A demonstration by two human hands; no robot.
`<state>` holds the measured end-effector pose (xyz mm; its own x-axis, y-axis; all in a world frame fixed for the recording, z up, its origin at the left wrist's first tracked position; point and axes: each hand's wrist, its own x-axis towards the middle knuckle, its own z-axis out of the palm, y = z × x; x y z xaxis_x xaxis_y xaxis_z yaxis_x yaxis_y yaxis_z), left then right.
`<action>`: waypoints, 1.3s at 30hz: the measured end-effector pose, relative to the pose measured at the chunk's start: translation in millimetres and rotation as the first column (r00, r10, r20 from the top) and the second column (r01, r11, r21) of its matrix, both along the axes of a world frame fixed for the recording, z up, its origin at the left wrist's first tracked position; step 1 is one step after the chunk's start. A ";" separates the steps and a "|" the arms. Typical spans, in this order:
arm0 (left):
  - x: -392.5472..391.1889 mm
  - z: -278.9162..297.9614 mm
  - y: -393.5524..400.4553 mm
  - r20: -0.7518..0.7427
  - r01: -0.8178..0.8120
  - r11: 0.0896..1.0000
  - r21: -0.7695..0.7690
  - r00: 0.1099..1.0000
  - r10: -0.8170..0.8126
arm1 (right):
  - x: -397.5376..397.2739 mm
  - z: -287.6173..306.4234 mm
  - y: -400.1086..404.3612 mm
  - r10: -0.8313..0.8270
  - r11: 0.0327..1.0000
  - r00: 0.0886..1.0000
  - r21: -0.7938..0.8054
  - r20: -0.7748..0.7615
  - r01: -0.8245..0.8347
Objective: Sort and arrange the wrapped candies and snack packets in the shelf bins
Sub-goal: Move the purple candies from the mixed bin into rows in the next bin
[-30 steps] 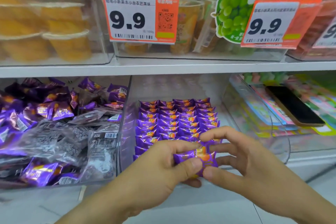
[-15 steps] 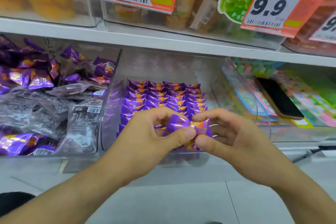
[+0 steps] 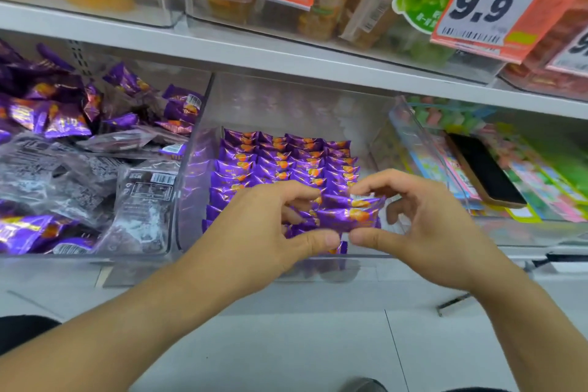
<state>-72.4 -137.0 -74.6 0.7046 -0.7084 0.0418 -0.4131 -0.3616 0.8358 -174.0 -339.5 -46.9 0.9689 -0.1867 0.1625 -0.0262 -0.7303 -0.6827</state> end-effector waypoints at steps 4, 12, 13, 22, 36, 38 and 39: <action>4.4 -5.6 2.8 0.064 0.122 0.978 0.170 0.989 -0.134 | 8.5 -10.6 -35.2 -0.175 0.974 0.976 -0.167 -0.129 0.153; 13.2 -11.9 4.7 0.266 0.171 0.961 0.218 0.937 -0.227 | 32.4 -35.4 -46.1 -0.212 0.944 0.893 -0.321 -0.397 0.082; 13.6 -12.6 4.7 0.265 0.181 0.961 0.208 0.936 -0.234 | 34.2 -37.6 -46.2 -0.189 0.948 0.894 -0.313 -0.406 0.058; 15.2 -17.7 7.1 0.273 0.239 0.963 0.128 0.925 -0.266 | 37.0 -45.3 -53.7 -0.234 0.947 0.869 -0.304 -0.437 0.102; 14.5 -20.6 7.6 0.286 0.239 0.964 0.117 0.921 -0.263 | 36.4 -46.0 -49.0 -0.279 0.953 0.842 -0.240 -0.462 0.185; 14.6 -21.0 7.7 0.288 0.239 0.964 0.116 0.921 -0.263 | 36.6 -46.8 -46.8 -0.270 0.953 0.845 -0.250 -0.461 0.169; 14.7 -21.4 7.7 0.292 0.240 0.964 0.115 0.919 -0.264 | 36.9 -47.2 -45.8 -0.266 0.955 0.848 -0.245 -0.459 0.167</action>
<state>-57.7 -129.2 -96.0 0.4650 -0.8700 0.1637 -0.7272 -0.2699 0.6312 -137.1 -385.3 -94.1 0.8720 -0.4148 -0.2599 -0.4879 -0.7796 -0.3926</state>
